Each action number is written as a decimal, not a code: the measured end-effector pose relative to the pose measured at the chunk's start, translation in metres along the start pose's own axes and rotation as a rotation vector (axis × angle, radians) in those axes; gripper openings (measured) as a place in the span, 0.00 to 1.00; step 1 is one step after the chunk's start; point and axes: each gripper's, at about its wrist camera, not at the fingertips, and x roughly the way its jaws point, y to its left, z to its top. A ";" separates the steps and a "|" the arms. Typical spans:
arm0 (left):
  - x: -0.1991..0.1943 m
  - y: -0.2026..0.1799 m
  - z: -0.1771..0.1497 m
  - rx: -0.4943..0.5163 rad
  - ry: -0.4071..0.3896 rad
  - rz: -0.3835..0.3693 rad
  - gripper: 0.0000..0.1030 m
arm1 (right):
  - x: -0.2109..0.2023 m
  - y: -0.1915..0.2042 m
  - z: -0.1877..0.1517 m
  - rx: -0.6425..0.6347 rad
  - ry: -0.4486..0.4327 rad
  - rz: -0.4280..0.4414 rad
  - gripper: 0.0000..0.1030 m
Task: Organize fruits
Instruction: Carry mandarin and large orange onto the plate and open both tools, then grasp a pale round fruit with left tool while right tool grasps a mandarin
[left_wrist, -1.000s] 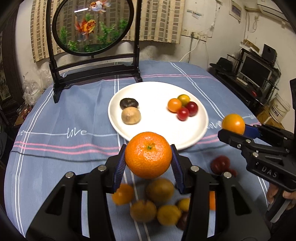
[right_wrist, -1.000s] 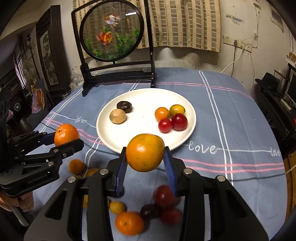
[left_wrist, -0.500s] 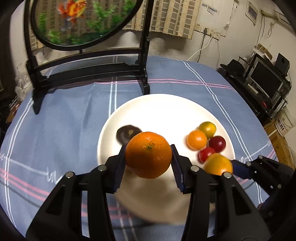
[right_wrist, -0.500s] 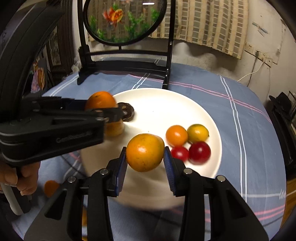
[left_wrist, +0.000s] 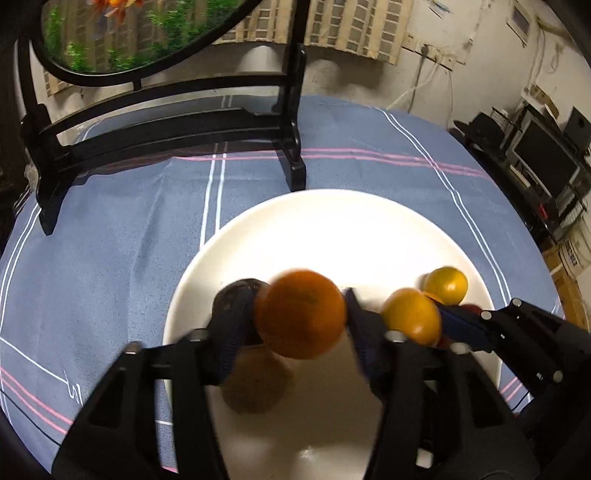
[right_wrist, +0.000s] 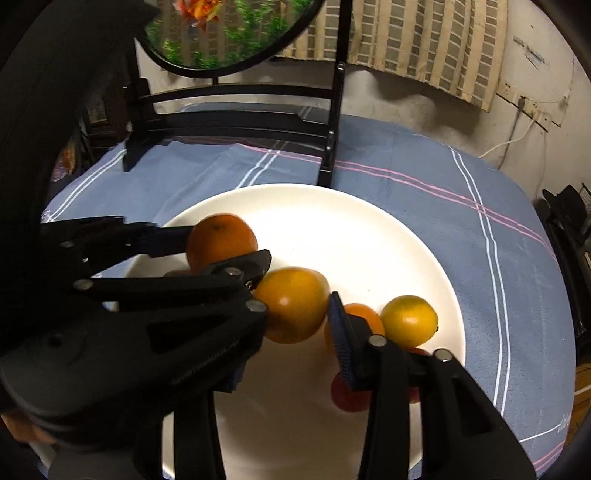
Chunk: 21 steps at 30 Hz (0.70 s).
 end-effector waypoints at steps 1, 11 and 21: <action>-0.004 0.000 0.001 -0.007 -0.015 -0.005 0.72 | -0.003 0.000 0.000 0.005 -0.015 -0.019 0.54; -0.072 -0.010 -0.011 0.012 -0.115 -0.049 0.81 | -0.050 -0.016 -0.017 0.061 -0.029 -0.012 0.58; -0.142 -0.023 -0.062 0.059 -0.167 -0.058 0.87 | -0.111 -0.028 -0.081 0.148 -0.052 -0.007 0.63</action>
